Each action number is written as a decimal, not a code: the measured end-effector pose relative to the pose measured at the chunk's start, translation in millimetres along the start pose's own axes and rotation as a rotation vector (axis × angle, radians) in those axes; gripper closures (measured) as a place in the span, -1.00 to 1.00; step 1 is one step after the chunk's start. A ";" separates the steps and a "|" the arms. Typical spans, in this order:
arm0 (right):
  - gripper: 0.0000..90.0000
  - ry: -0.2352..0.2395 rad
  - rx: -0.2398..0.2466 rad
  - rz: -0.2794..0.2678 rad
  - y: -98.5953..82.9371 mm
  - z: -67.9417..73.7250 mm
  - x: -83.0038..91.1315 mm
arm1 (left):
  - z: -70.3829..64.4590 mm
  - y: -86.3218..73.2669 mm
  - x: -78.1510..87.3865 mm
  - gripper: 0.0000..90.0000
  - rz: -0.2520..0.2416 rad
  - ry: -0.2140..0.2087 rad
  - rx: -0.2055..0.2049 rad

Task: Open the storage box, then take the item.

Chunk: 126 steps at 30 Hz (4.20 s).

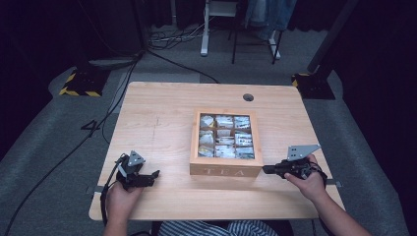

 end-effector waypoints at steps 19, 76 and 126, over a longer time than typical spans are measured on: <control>1.00 -0.020 -0.017 -0.045 19.6 1.8 8.5 | 0.0 0.1 -0.1 -0.62 -0.001 0.001 0.002; 1.00 -0.089 -0.038 -0.379 118.9 -32.1 19.7 | 1.1 0.8 -0.6 -0.62 -0.001 0.010 0.004; 1.00 -0.159 0.000 -0.427 122.2 -38.6 18.4 | -28.1 42.3 34.8 -0.25 -0.038 -0.040 -0.036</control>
Point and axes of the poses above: each handheld gripper's, and its own axes: x roughly backward along the jaws, y roughly out of its top, z roughly to its left, the point moved 10 cm from there along -x, roughly forward along the jaws, and after that the axes turned 3 degrees about -z, right-handed, at the moved point
